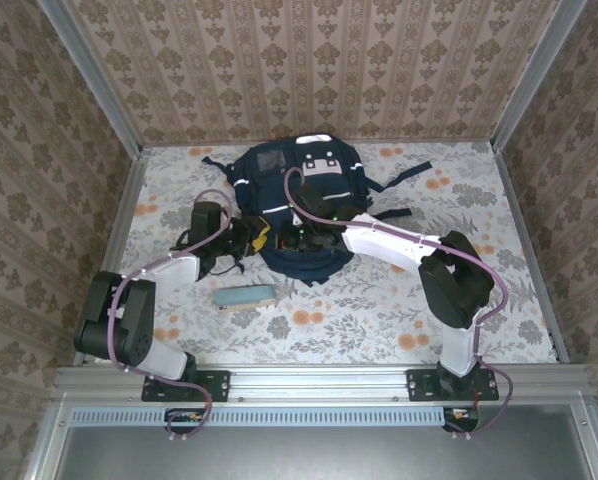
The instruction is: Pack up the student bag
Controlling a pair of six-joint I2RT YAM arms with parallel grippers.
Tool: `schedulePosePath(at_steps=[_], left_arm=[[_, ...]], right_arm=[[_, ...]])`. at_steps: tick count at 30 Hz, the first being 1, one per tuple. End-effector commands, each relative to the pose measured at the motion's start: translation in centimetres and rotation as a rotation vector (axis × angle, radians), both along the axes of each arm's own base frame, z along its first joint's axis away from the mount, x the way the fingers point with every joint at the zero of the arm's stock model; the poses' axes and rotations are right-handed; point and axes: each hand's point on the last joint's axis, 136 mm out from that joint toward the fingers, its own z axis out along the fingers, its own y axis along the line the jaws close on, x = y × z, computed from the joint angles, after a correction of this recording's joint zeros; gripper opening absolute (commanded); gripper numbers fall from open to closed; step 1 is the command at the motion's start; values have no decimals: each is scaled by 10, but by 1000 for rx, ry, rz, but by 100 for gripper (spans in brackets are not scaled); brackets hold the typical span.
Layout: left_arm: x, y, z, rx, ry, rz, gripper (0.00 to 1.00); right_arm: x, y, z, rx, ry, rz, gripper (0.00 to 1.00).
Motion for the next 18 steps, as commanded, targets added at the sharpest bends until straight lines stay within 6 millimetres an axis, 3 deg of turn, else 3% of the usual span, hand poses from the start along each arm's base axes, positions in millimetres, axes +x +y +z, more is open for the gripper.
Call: schedulePosePath(at_steps=[1, 5, 9, 14, 18], left_arm=[[7, -13, 14, -40, -38, -27, 33], [9, -15, 11, -41, -34, -27, 28], [10, -11, 6, -9, -36, -20, 14], [12, 0, -1, 48, -38, -9, 5], [14, 6, -6, 74, -42, -8, 0]], right_arm=[[2, 13, 14, 39, -35, 21, 0], [0, 13, 12, 30, -33, 26, 0], [0, -2, 4, -52, -40, -4, 0], [0, -60, -11, -275, -62, -119, 0], [-2, -107, -14, -356, -66, -218, 0]])
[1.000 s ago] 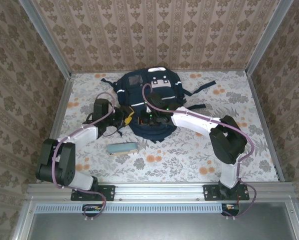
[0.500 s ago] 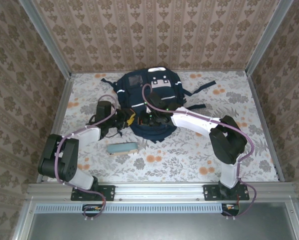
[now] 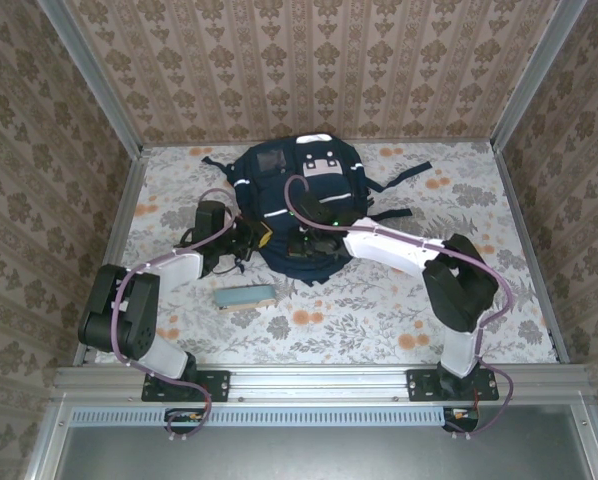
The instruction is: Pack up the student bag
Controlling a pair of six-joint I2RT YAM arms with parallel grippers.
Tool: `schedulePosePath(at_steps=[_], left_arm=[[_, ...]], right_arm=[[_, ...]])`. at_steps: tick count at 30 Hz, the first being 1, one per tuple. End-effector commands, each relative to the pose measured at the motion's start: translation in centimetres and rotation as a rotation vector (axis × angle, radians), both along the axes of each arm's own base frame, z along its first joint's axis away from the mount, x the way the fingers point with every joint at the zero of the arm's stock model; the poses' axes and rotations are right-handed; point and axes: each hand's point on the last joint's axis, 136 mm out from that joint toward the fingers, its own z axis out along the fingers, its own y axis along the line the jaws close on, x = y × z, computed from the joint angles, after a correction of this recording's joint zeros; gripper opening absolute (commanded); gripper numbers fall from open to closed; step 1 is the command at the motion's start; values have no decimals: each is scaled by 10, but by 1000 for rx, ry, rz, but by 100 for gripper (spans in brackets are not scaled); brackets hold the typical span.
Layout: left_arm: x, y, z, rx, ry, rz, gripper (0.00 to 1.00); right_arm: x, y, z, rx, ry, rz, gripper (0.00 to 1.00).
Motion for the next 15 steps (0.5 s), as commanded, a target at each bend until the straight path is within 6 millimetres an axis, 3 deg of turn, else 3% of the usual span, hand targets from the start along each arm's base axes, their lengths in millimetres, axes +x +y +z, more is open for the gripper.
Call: schedulePosePath(at_steps=[1, 6, 9, 12, 15], left_arm=[[11, 12, -1, 55, -37, 14, 0], [14, 18, 0, 62, -46, 17, 0], [16, 18, 3, 74, -58, 2, 0], [20, 24, 7, 97, -72, -2, 0], [27, 37, 10, 120, -86, 13, 0]], right_arm=[[1, -70, 5, -163, -37, -143, 0], [-5, -135, 2, -275, -20, -293, 0], [-6, -154, 1, -263, -6, -346, 0], [-3, -142, 9, -197, -23, -305, 0], [1, -104, 18, -86, -38, -183, 0]])
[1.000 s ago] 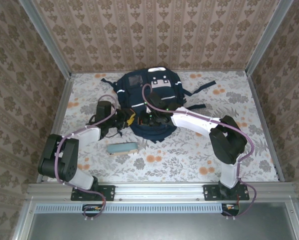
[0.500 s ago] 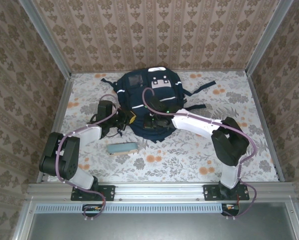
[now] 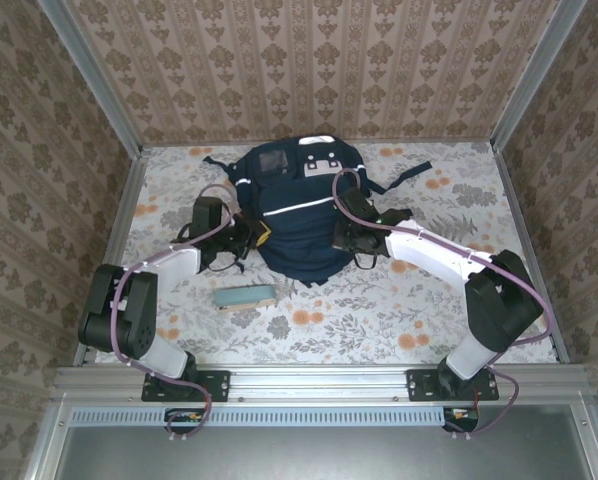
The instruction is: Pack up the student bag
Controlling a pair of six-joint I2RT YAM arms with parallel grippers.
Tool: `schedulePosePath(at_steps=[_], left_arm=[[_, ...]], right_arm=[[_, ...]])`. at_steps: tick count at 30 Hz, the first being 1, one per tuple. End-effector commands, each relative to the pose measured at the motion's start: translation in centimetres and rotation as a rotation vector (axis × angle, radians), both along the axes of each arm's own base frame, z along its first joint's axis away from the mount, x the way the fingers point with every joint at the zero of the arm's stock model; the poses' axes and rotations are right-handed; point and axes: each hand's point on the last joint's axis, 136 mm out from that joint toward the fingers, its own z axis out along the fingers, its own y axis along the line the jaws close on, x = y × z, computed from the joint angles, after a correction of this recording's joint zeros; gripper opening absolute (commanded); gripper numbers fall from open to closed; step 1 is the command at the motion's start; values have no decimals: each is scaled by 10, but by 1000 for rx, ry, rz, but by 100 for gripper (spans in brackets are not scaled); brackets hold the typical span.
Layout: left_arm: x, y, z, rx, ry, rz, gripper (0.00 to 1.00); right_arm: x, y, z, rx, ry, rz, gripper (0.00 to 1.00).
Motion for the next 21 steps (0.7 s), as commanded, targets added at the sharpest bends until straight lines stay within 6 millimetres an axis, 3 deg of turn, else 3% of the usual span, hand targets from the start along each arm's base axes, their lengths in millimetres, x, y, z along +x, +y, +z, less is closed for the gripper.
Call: schedulePosePath(at_steps=[1, 4, 7, 10, 13, 21], left_arm=[[25, 34, 5, 83, -61, 69, 0], [29, 48, 9, 91, -69, 77, 7], [27, 65, 11, 116, -63, 108, 25], [19, 87, 9, 171, -47, 181, 39], [7, 100, 5, 200, -28, 226, 46], [-9, 76, 16, 19, -23, 201, 48]], right_arm=[[-8, 17, 10, 27, -4, 94, 0], [-13, 60, 16, 59, -13, 225, 0], [-16, 100, 21, 113, -24, 308, 0], [-14, 133, 25, 190, -18, 351, 0], [-9, 159, 27, 230, -15, 387, 0], [-4, 203, 26, 253, 5, 474, 0]])
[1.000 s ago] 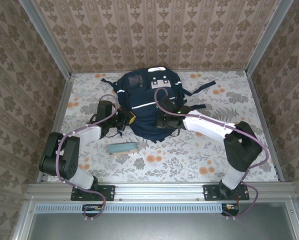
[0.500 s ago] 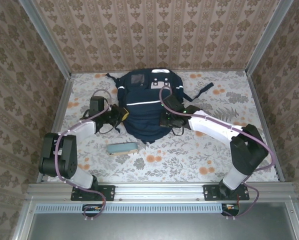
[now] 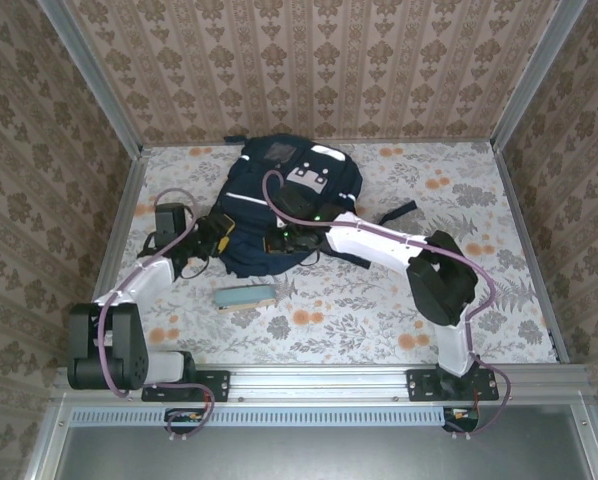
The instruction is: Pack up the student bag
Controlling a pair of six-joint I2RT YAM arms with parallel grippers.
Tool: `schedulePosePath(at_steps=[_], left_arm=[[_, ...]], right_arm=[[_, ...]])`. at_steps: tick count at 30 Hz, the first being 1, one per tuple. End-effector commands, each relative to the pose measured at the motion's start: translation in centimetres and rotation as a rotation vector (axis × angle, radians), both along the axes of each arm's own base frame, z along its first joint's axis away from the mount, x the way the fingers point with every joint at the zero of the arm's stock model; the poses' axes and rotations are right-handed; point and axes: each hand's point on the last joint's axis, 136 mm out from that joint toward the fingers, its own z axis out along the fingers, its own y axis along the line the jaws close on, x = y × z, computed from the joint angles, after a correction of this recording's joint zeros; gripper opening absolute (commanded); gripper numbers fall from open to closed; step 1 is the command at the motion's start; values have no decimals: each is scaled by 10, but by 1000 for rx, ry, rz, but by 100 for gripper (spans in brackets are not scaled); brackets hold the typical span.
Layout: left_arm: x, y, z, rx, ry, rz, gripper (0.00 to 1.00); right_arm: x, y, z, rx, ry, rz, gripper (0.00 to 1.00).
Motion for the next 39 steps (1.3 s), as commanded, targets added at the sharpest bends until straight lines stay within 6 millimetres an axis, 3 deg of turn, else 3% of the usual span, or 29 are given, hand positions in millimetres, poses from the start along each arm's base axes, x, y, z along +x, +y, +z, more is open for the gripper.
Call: schedulePosePath(at_steps=[1, 6, 14, 23, 26, 29, 34, 39], left_arm=[[-5, -15, 9, -92, -6, -19, 48], [-3, -27, 14, -69, -24, -55, 52], [0, -43, 12, -51, -29, -89, 52], [1, -61, 1, -43, -8, -124, 30], [0, -57, -7, -4, 1, -113, 15], [-5, -52, -17, 88, 20, -123, 9], [-10, -46, -23, 137, 27, -125, 5], [-12, -44, -23, 150, 28, -125, 3]], right_arm=[[1, 22, 13, 54, -15, 63, 0], [-6, 31, 8, 63, -2, 89, 0], [-11, 28, 3, 50, 9, 98, 0], [-16, 24, 6, 47, 1, 121, 0], [-12, -2, -2, -53, -13, 63, 0], [-5, -38, -11, -159, -28, -18, 0], [2, -102, -16, -284, -48, -151, 0], [9, -138, -15, -286, -36, -247, 0]])
